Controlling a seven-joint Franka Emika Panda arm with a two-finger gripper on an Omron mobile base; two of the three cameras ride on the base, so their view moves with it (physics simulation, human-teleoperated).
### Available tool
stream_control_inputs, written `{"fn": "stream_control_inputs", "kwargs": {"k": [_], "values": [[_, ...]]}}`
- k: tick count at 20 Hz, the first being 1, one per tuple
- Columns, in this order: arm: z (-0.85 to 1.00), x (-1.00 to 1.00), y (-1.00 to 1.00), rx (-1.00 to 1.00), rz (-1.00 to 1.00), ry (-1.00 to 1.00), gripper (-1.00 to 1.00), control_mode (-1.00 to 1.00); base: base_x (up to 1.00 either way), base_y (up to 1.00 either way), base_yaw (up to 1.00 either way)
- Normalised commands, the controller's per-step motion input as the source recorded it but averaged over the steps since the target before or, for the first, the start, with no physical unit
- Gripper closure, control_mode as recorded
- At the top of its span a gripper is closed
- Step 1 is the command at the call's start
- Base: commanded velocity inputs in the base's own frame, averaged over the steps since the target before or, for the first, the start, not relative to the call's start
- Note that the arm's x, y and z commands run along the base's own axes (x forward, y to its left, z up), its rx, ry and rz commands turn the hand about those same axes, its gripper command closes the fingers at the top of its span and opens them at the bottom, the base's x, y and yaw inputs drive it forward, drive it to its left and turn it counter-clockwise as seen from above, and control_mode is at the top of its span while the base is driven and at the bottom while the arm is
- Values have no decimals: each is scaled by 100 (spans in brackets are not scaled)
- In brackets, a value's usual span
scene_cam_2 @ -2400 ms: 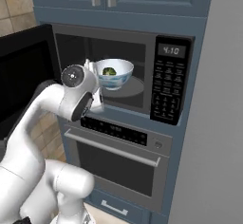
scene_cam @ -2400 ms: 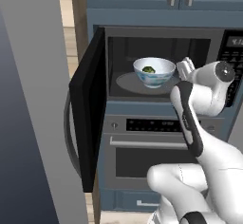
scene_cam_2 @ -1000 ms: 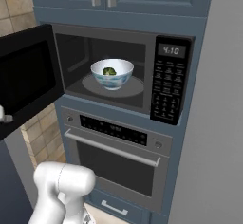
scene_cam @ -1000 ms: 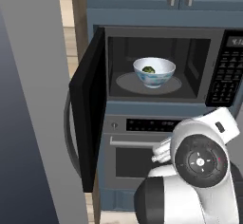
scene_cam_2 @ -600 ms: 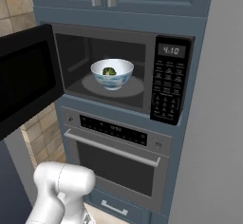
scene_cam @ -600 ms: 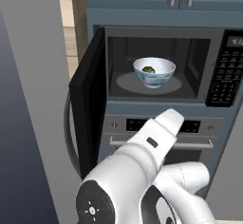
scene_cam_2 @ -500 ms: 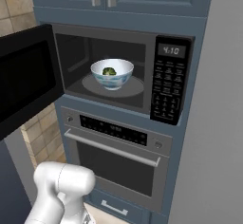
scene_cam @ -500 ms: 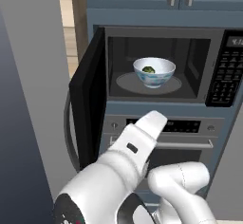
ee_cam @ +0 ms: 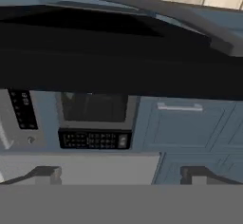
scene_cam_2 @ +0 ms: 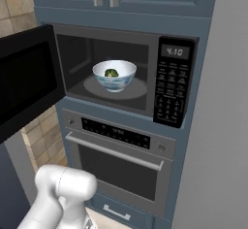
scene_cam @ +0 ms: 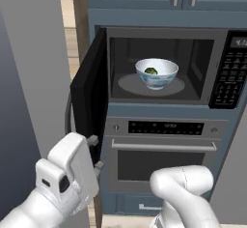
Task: Place the bowl containing the shrimp and broccoli in the microwave. Close the microwave door and press the start button to microwave the meal.
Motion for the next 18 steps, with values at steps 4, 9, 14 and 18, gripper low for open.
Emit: {"fn": "stream_control_inputs", "kwargs": {"k": [4, 9, 14, 18], "values": [[-12, 25, 100, -32, -8, 0, -100, -100, 0, 0, 0], [-7, 45, 78, -21, -14, 1, -100, -100, 0, 0, 0], [-9, 61, 57, -16, -20, 6, -100, -100, 0, 0, 0], [-8, 60, 28, -12, -25, 6, -100, -100, 0, 0, 0]]}}
